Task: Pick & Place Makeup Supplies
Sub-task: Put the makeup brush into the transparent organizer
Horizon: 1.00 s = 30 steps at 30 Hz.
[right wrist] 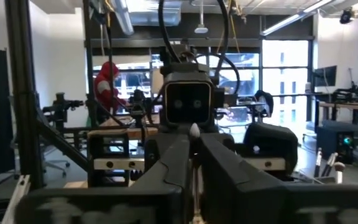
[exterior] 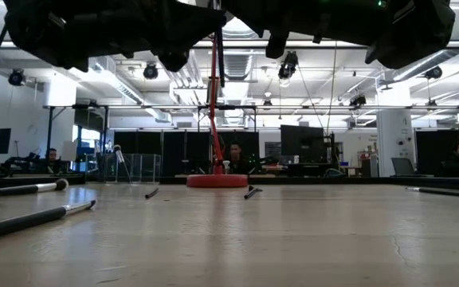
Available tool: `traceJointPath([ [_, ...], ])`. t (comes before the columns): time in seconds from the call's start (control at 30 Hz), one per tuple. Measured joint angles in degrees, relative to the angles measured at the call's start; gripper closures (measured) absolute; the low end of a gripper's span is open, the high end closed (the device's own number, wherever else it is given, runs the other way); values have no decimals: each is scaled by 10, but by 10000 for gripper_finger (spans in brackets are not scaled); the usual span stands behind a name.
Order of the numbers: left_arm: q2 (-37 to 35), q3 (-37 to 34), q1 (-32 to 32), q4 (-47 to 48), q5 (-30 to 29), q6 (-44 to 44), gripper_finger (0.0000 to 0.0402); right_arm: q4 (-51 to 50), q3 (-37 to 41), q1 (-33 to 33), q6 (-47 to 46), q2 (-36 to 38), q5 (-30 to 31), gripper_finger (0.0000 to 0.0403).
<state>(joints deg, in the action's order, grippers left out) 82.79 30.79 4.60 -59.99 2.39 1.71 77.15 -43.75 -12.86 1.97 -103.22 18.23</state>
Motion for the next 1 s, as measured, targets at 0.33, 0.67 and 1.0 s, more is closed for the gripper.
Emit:
traceJointPath([
  [0.33,-169,-1,-44,222,-137,-26,388,-8,7,-3,9,4,47,267],
  [0.67,-270,-1,-201,388,-308,-51,388,-32,8,0,24,5,65,294],
  [1.0,-204,-1,-463,356,-305,32,388,-37,8,0,33,5,64,352],
])
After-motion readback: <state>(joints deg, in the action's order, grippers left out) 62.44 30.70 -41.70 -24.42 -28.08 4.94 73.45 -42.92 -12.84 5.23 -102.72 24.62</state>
